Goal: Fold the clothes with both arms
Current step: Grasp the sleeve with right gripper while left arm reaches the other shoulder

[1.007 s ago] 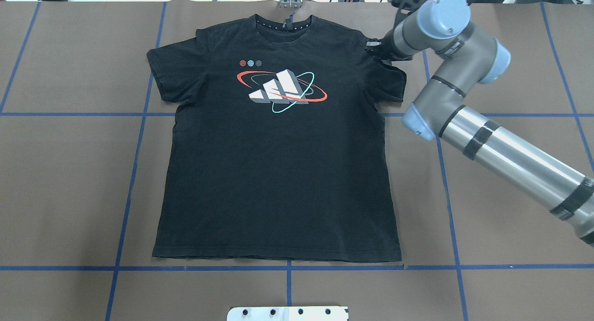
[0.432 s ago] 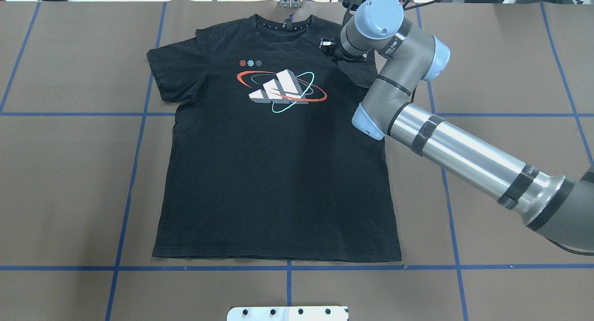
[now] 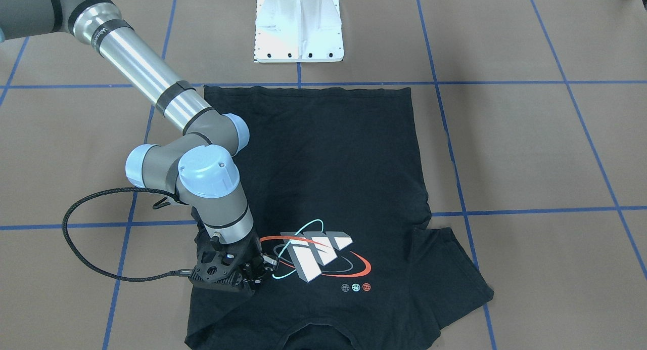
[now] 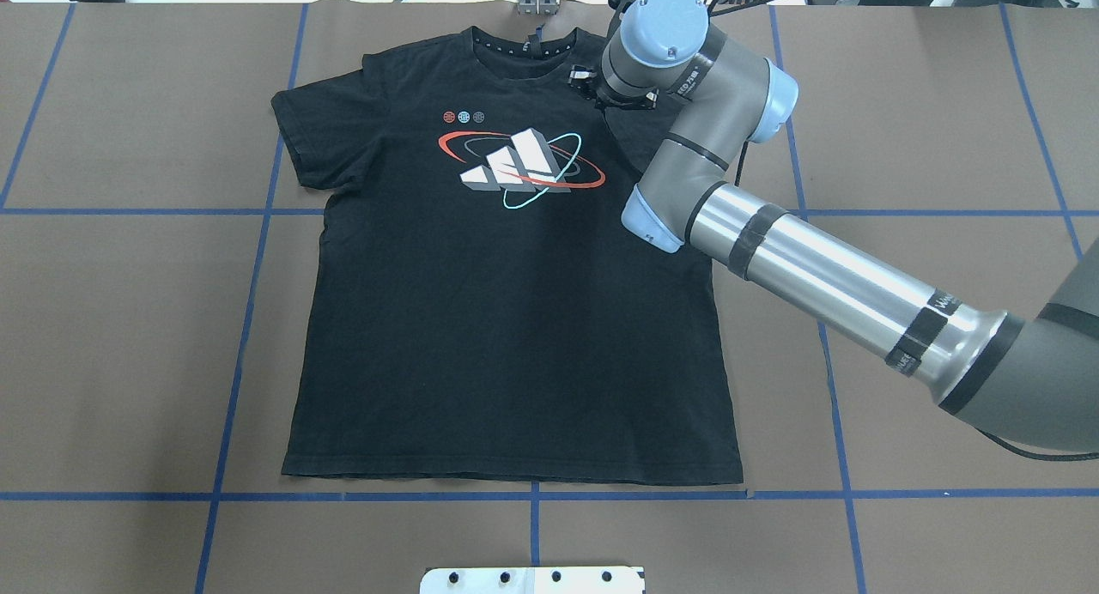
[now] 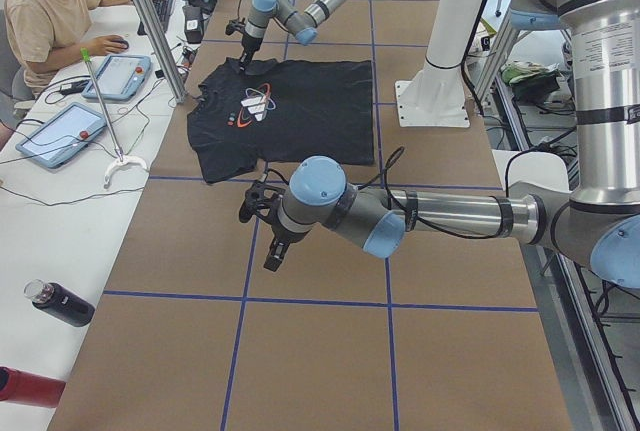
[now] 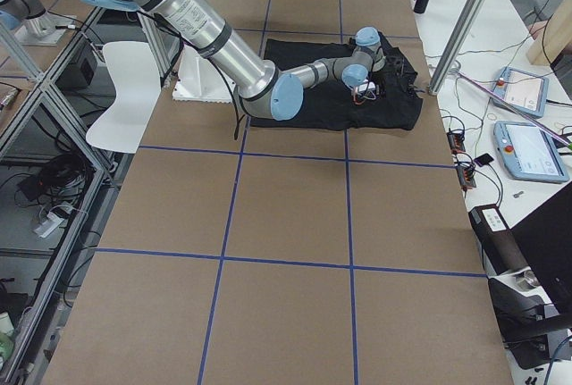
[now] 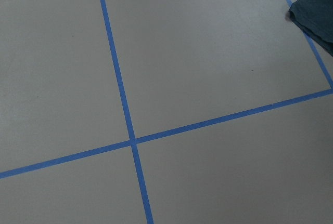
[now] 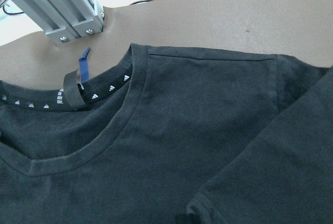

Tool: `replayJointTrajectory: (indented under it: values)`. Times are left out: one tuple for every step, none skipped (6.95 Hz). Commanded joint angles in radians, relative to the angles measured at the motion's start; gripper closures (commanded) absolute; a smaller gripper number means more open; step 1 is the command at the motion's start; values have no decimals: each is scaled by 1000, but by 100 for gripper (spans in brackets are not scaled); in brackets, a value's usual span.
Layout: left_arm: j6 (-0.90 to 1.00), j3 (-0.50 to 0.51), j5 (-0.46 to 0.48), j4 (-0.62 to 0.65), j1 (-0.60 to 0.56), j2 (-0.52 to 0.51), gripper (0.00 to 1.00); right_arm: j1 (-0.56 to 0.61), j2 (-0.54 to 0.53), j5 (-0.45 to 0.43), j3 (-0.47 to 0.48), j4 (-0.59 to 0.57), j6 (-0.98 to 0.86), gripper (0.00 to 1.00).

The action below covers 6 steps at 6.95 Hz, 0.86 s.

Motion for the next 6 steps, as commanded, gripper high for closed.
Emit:
replayJointTrajectory:
  values:
    - [-3, 9, -4, -5, 3, -11, 0, -27, 14, -41, -20, 0, 6, 3]
    - [-9, 17, -1, -70, 45, -26, 0, -37, 6, -56, 10, -2, 8, 0]
    - [-121, 20, -6, -110, 82, -37, 0, -37, -5, -49, 71, -8, 39, 0]
    - [-192, 29, 3, -120, 193, -125, 0, -37, -68, -26, 219, -67, 66, 0]
    - [-205, 60, 6, -112, 266, -219, 1, -35, -165, 20, 410, -166, 66, 0]
    - [-239, 98, 2, -106, 297, -279, 1, -31, -287, 101, 566, -169, 66, 0]
